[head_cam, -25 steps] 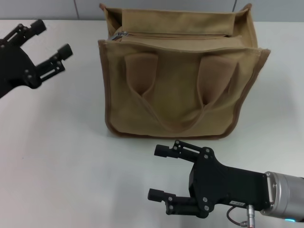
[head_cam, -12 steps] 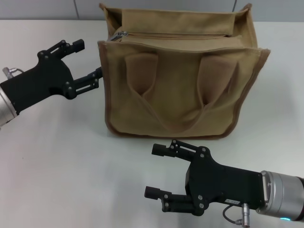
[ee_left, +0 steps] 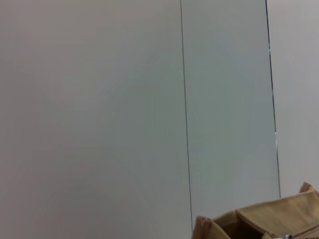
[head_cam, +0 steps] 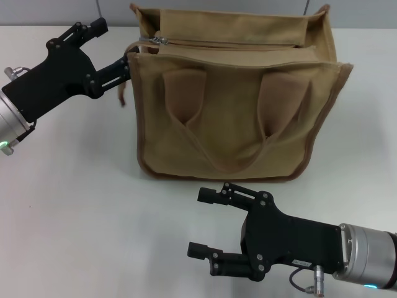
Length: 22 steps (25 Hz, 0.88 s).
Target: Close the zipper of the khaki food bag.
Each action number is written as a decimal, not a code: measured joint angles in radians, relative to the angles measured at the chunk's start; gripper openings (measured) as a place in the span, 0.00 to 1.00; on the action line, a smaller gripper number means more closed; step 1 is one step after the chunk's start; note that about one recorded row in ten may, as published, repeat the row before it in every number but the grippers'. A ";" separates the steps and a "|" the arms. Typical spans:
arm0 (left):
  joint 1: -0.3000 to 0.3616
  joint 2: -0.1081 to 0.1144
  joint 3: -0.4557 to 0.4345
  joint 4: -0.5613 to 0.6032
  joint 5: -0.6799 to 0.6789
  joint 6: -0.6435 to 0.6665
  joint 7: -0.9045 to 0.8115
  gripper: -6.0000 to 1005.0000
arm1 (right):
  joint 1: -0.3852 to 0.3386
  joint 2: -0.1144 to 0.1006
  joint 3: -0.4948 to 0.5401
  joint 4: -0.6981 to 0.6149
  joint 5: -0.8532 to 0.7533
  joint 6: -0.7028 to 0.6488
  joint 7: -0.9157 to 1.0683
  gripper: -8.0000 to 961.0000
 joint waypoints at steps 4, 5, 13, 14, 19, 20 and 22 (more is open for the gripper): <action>-0.002 -0.001 0.000 -0.010 0.000 -0.002 0.000 0.81 | 0.000 0.000 0.000 0.001 0.000 0.004 0.000 0.82; -0.003 -0.001 0.000 -0.011 0.000 -0.002 -0.002 0.81 | 0.001 0.000 0.000 0.001 0.000 0.005 0.000 0.82; -0.003 0.004 0.078 0.003 0.006 -0.037 -0.047 0.81 | 0.005 0.000 0.002 0.001 0.001 0.006 0.000 0.82; -0.003 0.004 0.080 0.005 0.006 -0.044 -0.054 0.81 | 0.005 0.000 0.002 0.001 0.001 0.006 0.000 0.82; -0.011 0.002 0.074 0.010 0.002 -0.059 -0.074 0.80 | 0.005 0.000 0.002 0.002 0.002 0.006 0.000 0.82; -0.012 0.002 0.073 0.010 0.001 -0.060 -0.076 0.80 | 0.005 0.000 0.002 0.002 0.002 0.006 0.000 0.82; -0.013 0.001 0.073 0.010 0.001 -0.061 -0.079 0.80 | 0.005 0.000 0.002 0.002 0.002 0.006 0.000 0.82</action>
